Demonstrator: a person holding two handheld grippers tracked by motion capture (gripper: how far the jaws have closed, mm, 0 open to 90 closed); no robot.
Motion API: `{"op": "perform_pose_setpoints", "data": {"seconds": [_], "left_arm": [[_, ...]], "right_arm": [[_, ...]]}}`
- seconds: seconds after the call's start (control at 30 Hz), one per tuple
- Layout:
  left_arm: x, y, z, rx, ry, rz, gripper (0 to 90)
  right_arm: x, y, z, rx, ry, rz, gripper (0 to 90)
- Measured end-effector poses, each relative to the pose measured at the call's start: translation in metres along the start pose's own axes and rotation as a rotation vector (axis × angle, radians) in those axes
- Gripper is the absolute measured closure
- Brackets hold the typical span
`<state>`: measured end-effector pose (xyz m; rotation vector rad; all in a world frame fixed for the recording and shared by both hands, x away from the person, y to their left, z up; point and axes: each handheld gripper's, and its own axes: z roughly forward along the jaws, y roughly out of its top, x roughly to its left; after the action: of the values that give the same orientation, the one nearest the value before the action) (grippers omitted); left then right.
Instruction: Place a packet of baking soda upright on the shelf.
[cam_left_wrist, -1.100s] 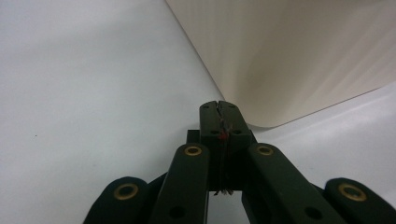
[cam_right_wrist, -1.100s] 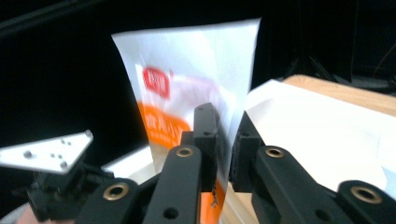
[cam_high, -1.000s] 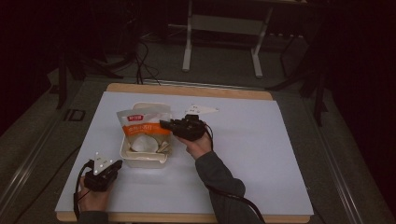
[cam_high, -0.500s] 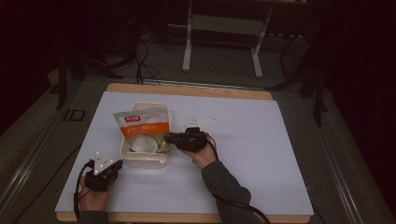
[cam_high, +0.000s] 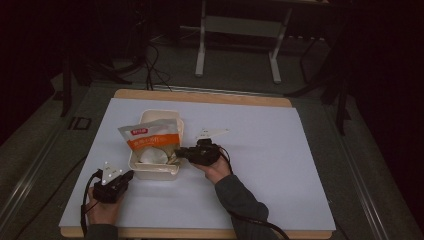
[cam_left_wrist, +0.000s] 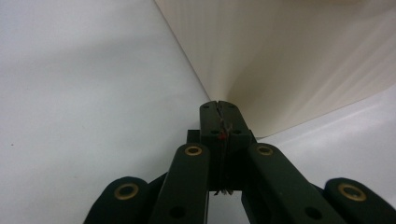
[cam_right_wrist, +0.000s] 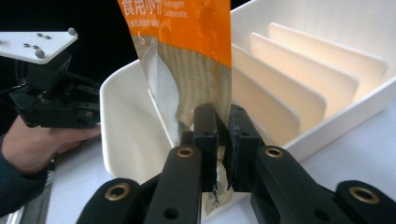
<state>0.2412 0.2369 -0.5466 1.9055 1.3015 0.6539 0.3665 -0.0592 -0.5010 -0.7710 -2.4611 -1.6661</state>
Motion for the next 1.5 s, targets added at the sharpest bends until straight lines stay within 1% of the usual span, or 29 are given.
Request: {"op": "perform_pose_setpoints", "data": {"seconds": [0.03,0.13,0.23,0.3,0.33,0.43,0.57,0.67,0.7,0.73,0.77,0.8,0.83,0.87,0.9,0.93,0.97,1.0,1.03,1.07,1.13,1.3,1.4,1.43,1.5], "left_arm": [[0.000,0.000,0.000,-0.001,0.001,0.001,89.5],[0.000,0.000,0.000,-0.001,0.001,-0.001,89.6],[0.000,0.000,-0.001,-0.001,0.000,0.000,89.6],[0.000,0.000,-0.001,-0.002,0.000,0.001,89.6],[-0.001,0.000,-0.001,-0.002,-0.001,0.000,89.6],[-0.001,0.000,-0.001,-0.002,0.000,-0.001,89.6],[-0.001,0.000,-0.001,-0.002,0.002,-0.004,89.6],[-0.001,0.000,-0.001,-0.002,0.003,-0.001,89.6],[-0.001,0.000,-0.001,-0.002,0.002,-0.002,89.6],[-0.001,-0.001,-0.001,-0.001,0.001,-0.001,89.6],[-0.001,-0.001,-0.001,-0.001,0.001,-0.001,89.6],[-0.001,-0.001,-0.001,0.000,0.001,0.000,89.6],[-0.001,-0.001,-0.001,0.000,0.002,0.001,89.6],[-0.001,-0.001,-0.001,0.000,0.002,0.001,89.6],[-0.001,-0.001,-0.001,0.001,0.003,0.002,89.6],[-0.001,-0.001,-0.001,0.002,0.003,0.002,89.6],[-0.001,-0.001,-0.001,0.002,0.003,0.002,89.6],[-0.002,-0.001,-0.001,0.002,0.004,0.001,89.6],[-0.002,-0.001,-0.001,0.001,0.003,0.000,89.6],[-0.002,-0.001,-0.001,0.001,0.003,-0.003,89.6],[-0.002,-0.001,-0.001,0.002,0.004,0.001,89.6],[-0.003,-0.001,-0.001,0.003,0.004,-0.001,89.6],[-0.003,-0.001,-0.001,0.004,0.004,0.001,89.6],[-0.003,-0.001,-0.001,0.004,0.004,0.001,89.6],[-0.003,-0.001,-0.001,0.004,0.005,0.000,89.6]], "right_arm": [[0.002,-0.001,0.003,0.008,0.008,-0.002,85.9],[0.006,-0.003,0.010,0.020,0.010,-0.004,87.2],[0.007,-0.006,0.015,0.037,0.001,0.006,88.1],[0.008,-0.007,0.017,0.035,-0.004,0.028,88.2],[0.008,-0.007,0.017,0.037,-0.007,0.032,88.3],[0.013,-0.006,0.018,0.069,-0.041,0.022,88.5],[0.015,-0.007,0.020,0.101,-0.069,0.018,88.8],[0.018,-0.007,0.022,0.143,-0.099,0.000,88.7],[0.019,-0.005,0.021,0.148,-0.106,-0.015,88.1],[0.020,-0.005,0.021,0.150,-0.110,-0.022,86.9],[0.021,-0.003,0.020,0.149,-0.112,-0.028,82.6],[0.021,-0.002,0.017,0.127,-0.108,-0.033,75.4],[0.020,0.000,0.014,0.093,-0.098,-0.026,73.8],[0.020,0.002,0.011,0.069,-0.091,-0.020,71.5],[0.021,0.005,0.009,0.052,-0.091,-0.021,71.0],[0.021,0.008,0.008,0.047,-0.079,-0.029,74.9],[0.021,0.008,0.008,0.047,-0.079,-0.029,74.9],[0.021,0.009,0.008,0.055,-0.078,-0.033,79.5],[0.022,0.010,0.011,0.080,-0.083,-0.050,90.0],[0.023,0.010,0.012,0.082,-0.091,-0.050,90.0],[0.021,0.009,0.013,0.083,-0.097,-0.029,90.0],[0.021,0.003,0.017,0.114,-0.136,-0.008,90.0],[0.019,-0.003,0.019,0.148,-0.160,0.005,90.0],[0.018,-0.005,0.020,0.150,-0.163,0.008,90.0],[0.017,-0.005,0.019,0.142,-0.153,0.022,90.0]]}}
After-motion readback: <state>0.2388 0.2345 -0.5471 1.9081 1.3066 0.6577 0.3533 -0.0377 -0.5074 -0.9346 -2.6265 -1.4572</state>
